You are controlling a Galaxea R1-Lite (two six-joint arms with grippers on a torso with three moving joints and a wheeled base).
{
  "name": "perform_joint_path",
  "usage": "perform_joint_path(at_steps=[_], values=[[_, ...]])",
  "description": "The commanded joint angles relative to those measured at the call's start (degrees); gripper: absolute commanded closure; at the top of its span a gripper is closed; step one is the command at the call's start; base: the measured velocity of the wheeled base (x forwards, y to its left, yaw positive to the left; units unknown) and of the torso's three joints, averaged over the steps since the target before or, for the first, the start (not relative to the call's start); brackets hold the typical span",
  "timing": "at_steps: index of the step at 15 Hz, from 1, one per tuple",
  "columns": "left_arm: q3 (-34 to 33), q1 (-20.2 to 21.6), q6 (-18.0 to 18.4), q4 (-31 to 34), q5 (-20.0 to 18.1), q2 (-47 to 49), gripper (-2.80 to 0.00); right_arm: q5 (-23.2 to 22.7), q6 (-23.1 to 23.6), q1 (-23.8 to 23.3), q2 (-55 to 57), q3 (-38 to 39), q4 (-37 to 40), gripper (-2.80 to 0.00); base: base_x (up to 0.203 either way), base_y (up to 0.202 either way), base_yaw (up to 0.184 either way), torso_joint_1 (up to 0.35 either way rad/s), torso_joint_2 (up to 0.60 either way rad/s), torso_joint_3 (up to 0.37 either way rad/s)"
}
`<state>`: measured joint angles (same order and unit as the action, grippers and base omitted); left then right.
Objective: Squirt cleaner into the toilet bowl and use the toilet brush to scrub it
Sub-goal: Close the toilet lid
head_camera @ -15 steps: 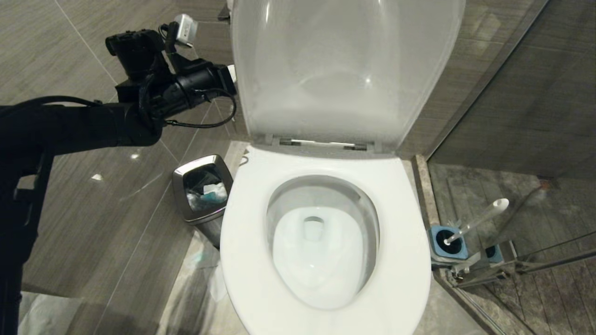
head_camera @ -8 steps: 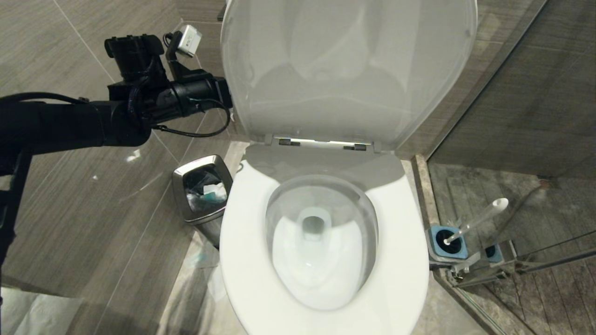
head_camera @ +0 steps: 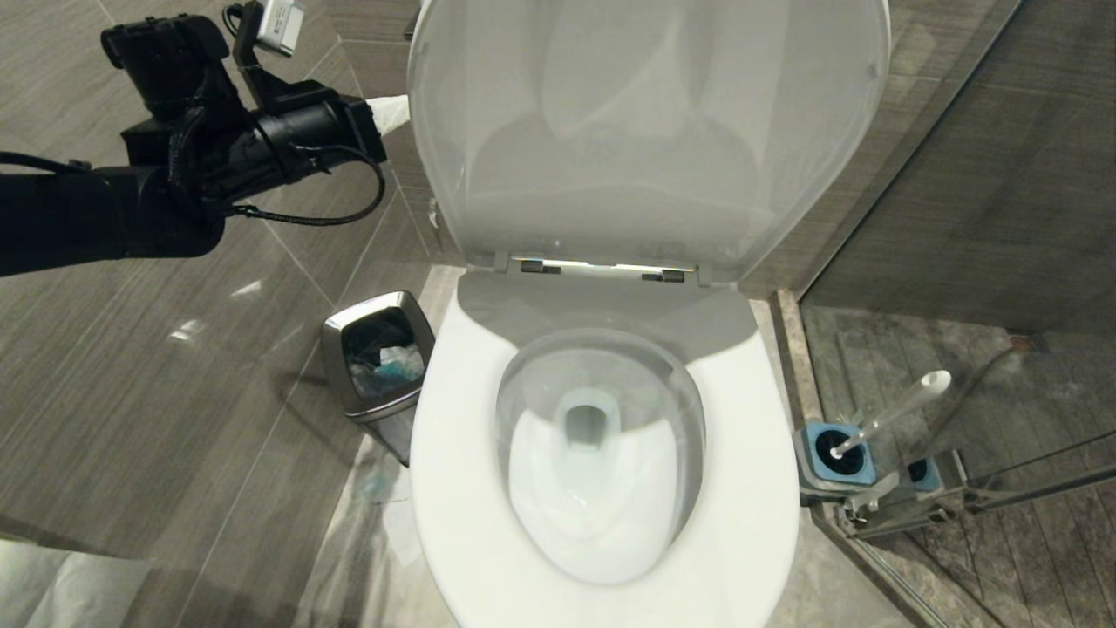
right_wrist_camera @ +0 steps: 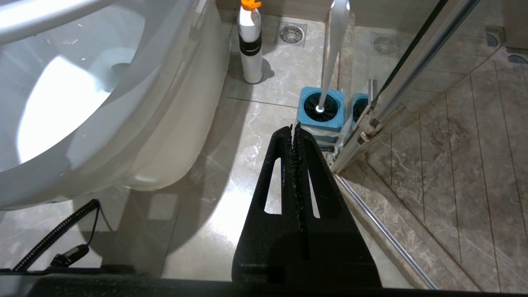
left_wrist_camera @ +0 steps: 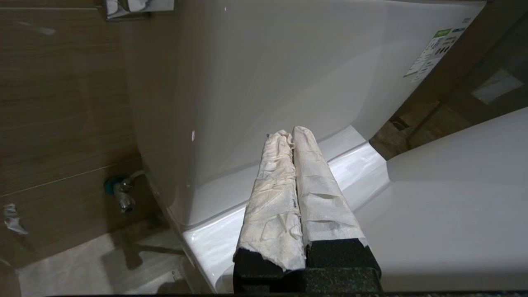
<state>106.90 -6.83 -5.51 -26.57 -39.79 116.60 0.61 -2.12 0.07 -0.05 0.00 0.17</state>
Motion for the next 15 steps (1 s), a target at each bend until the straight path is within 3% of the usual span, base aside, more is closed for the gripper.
perform_joint_path(at_steps=[1, 5, 9, 12, 15], values=[[-0.1, 2.4, -0.1, -0.5, -0.1, -1.6, 0.0, 0.0, 0.0, 0.0, 0.0, 0.1, 0.0, 0.0, 0.0, 0.0, 0.0, 0.0, 0.0, 0.0], [1.6, 6.1, -0.2, -2.4, 0.1, -6.3, 0.0, 0.1, 0.0, 0.0, 0.0, 0.0, 0.0, 0.0, 0.0, 0.0, 0.0, 0.0, 0.0, 0.0], [1.0, 8.2, -1.8, 0.4, 2.4, -15.8, 0.0, 0.1, 0.0, 0.0, 0.0, 0.0, 0.0, 0.0, 0.0, 0.0, 0.0, 0.0, 0.0, 0.0], [0.3, 5.5, -2.0, 8.3, 5.7, -23.3, 0.0, 0.1, 0.0, 0.0, 0.0, 0.1, 0.0, 0.0, 0.0, 0.0, 0.0, 0.0, 0.0, 0.0], [3.7, -3.4, 0.3, 16.2, 14.4, -26.3, 0.0, 0.1, 0.0, 0.0, 0.0, 0.0, 0.0, 0.0, 0.0, 0.0, 0.0, 0.0, 0.0, 0.0]])
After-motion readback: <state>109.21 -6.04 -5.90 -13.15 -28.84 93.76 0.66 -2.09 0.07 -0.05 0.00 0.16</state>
